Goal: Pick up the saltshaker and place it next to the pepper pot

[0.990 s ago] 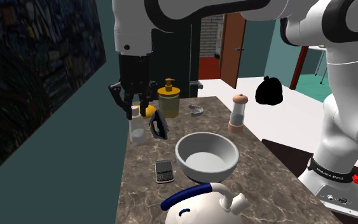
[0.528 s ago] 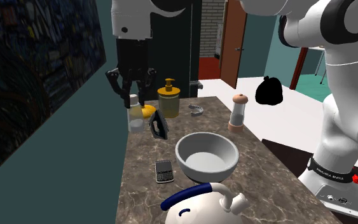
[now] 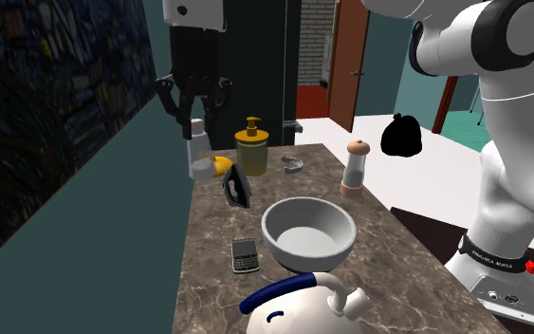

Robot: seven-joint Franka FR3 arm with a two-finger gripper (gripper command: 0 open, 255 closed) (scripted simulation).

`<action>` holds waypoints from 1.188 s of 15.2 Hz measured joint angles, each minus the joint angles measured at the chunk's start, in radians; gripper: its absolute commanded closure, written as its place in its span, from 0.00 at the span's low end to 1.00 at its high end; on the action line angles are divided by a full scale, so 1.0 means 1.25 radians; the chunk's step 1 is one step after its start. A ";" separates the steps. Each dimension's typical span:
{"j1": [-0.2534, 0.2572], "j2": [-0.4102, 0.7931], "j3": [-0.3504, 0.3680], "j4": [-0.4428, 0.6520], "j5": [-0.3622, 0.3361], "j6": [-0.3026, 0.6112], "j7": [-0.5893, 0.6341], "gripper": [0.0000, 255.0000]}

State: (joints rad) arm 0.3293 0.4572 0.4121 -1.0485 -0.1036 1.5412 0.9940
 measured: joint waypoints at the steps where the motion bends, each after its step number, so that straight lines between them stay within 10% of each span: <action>1: 0.005 0.009 -0.001 0.026 -0.003 -0.017 0.000 1.00; 4: 0.021 0.036 -0.002 0.103 -0.014 -0.067 0.003 1.00; 18: -0.211 -0.361 -0.063 -0.413 0.153 0.058 -0.234 1.00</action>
State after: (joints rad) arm 0.0657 0.0059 0.3336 -1.5649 0.0878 1.6132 0.7018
